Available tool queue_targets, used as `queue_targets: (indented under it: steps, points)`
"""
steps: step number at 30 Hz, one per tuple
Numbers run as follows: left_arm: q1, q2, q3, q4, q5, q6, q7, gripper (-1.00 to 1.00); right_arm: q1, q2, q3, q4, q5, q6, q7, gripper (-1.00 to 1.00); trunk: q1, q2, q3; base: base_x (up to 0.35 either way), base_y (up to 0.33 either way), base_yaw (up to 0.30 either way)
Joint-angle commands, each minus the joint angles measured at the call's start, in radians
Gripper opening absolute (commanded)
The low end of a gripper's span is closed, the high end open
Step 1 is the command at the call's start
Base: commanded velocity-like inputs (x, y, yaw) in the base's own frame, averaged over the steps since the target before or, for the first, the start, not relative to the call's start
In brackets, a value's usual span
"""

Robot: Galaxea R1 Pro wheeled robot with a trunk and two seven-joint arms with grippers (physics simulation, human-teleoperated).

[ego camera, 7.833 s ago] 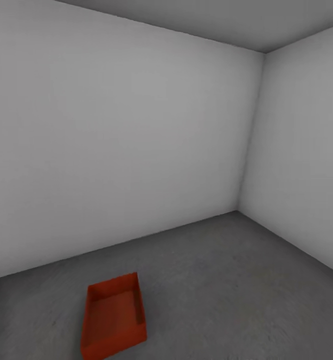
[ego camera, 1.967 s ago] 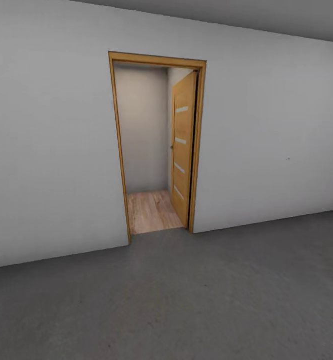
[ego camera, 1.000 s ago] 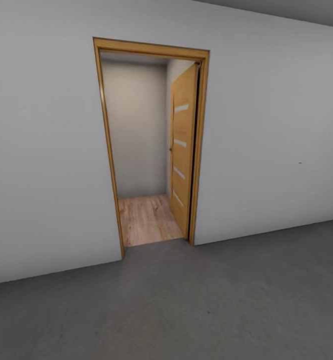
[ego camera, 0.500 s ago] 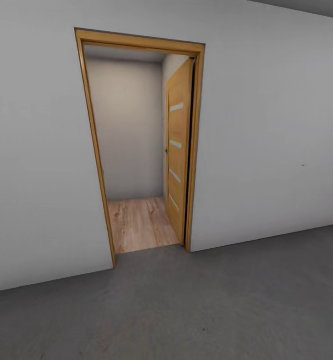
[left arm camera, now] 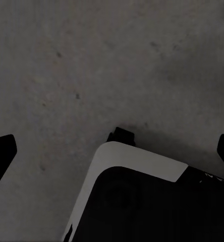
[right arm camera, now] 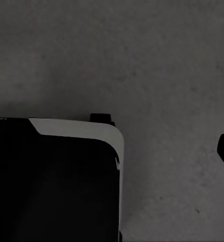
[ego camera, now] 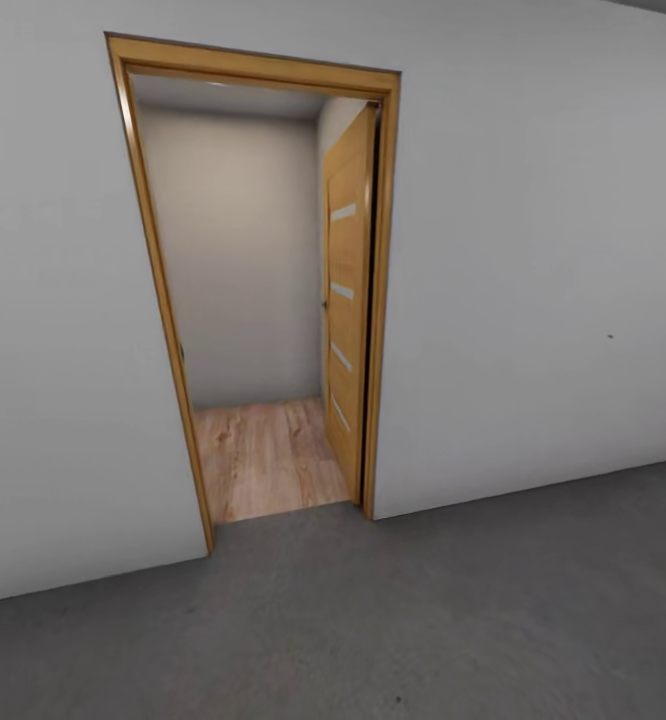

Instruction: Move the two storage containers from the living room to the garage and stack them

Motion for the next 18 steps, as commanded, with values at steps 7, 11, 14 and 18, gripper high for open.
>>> queue_targets:
  steps: [7, 11, 14, 18]
  points:
    - [-0.001, 0.0, 0.003, 0.001, 0.002, -0.003, 0.001, 1.0, -0.001, 0.0, 0.009, 0.003, -0.009, -0.006, 0.001, 1.0, 0.001, -0.001, -0.001, 0.307, -0.13, 0.159]
    - [-0.001, 0.0, 0.003, 0.001, 0.002, -0.003, 0.001, 1.0, -0.001, 0.0, 0.009, 0.003, -0.009, -0.006, 0.001, 1.0, 0.001, -0.001, -0.001, 0.307, -0.125, 0.257]
    - [-0.001, 0.0, 0.003, 0.001, 0.002, -0.003, 0.001, 1.0, -0.001, 0.0, 0.009, 0.003, -0.01, -0.006, 0.001, 1.0, 0.001, -0.001, -0.001, 0.307, -0.125, 0.266]
    - [-0.001, 0.0, 0.003, 0.001, 0.002, -0.003, 0.001, 1.0, -0.001, 0.001, 0.009, 0.003, -0.01, -0.006, 0.001, 1.0, 0.001, -0.001, -0.001, 0.307, -0.125, 0.268]
